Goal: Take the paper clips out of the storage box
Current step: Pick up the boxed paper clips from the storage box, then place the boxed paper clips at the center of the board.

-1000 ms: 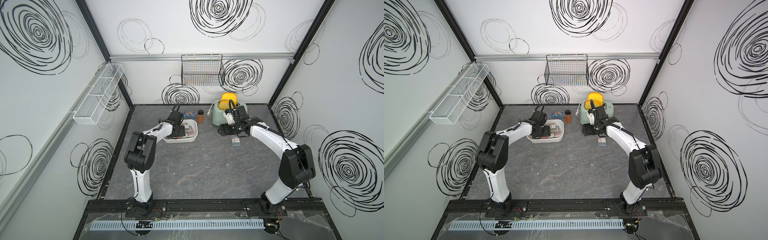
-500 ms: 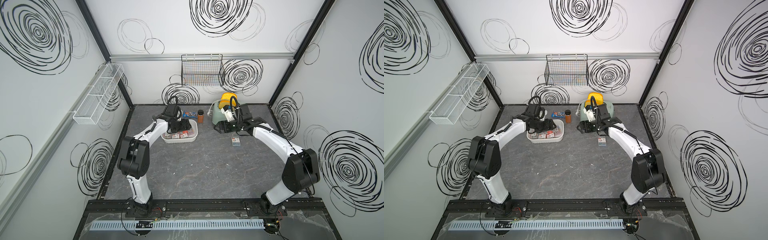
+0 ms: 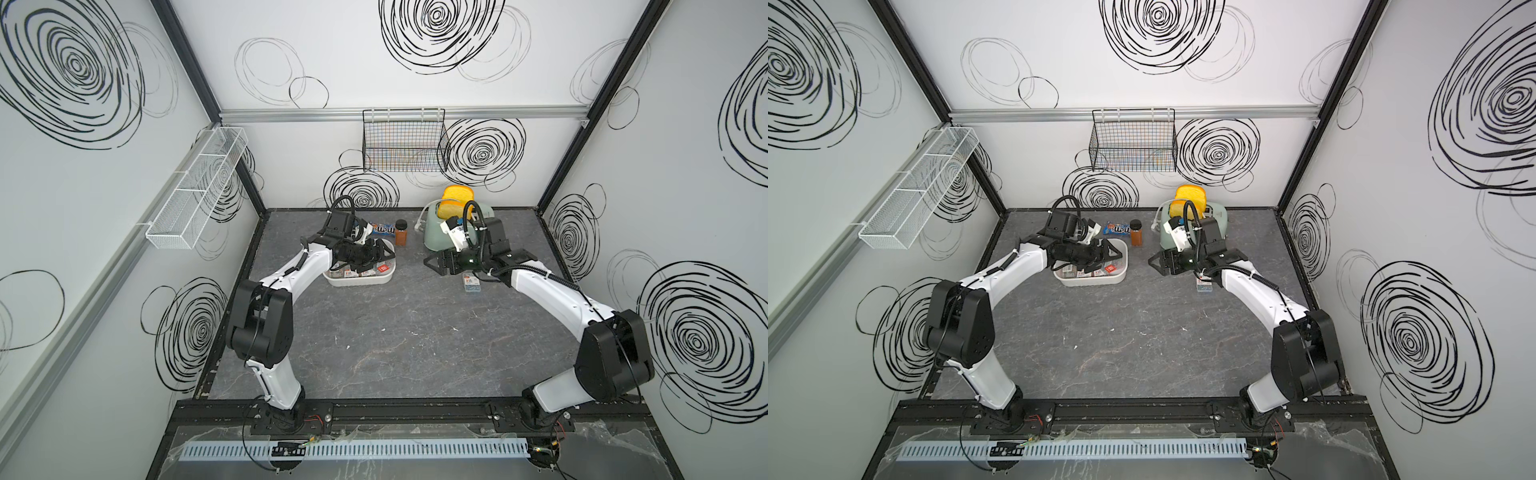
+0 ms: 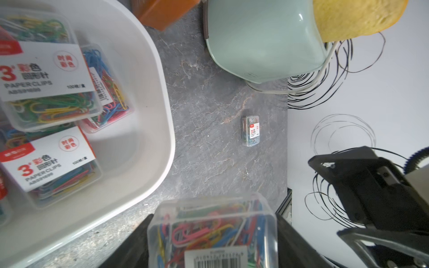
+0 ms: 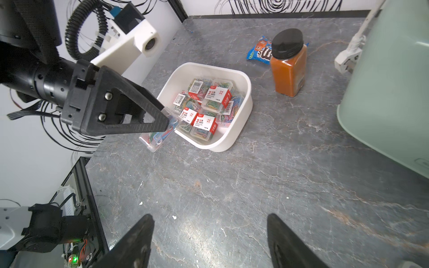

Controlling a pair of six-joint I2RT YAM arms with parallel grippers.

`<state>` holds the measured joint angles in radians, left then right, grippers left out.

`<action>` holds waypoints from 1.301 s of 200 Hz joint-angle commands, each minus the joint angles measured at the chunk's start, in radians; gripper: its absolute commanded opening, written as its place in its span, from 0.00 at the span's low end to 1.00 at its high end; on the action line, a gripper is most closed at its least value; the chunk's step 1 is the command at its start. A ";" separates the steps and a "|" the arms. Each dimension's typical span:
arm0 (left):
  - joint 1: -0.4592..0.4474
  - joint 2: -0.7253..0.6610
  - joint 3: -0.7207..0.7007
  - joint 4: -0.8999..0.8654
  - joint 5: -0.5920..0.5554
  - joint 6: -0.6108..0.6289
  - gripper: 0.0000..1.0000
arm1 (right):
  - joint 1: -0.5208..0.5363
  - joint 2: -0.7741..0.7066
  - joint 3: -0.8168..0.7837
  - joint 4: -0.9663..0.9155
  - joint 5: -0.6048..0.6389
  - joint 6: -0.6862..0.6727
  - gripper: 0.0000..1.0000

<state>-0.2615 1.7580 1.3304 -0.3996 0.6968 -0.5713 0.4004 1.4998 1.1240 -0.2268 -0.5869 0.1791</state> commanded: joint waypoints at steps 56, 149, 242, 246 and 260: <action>-0.065 -0.100 -0.103 0.299 0.030 -0.177 0.63 | 0.123 0.011 -0.011 0.127 -0.078 0.082 0.80; -0.130 -0.170 -0.227 0.607 -0.063 -0.493 0.63 | 0.173 -0.058 -0.224 0.542 0.175 0.267 0.78; -0.172 -0.169 -0.272 0.736 -0.089 -0.619 0.64 | 0.217 -0.055 -0.241 0.620 0.217 0.252 0.72; -0.175 -0.169 -0.272 0.738 -0.090 -0.623 0.64 | 0.219 -0.053 -0.241 0.625 0.227 0.251 0.71; -0.184 -0.170 -0.276 0.751 -0.086 -0.634 0.64 | 0.225 -0.044 -0.241 0.640 0.255 0.243 0.64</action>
<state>-0.4255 1.6138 1.0599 0.2451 0.6079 -1.1503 0.6132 1.4498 0.8917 0.3473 -0.4004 0.4271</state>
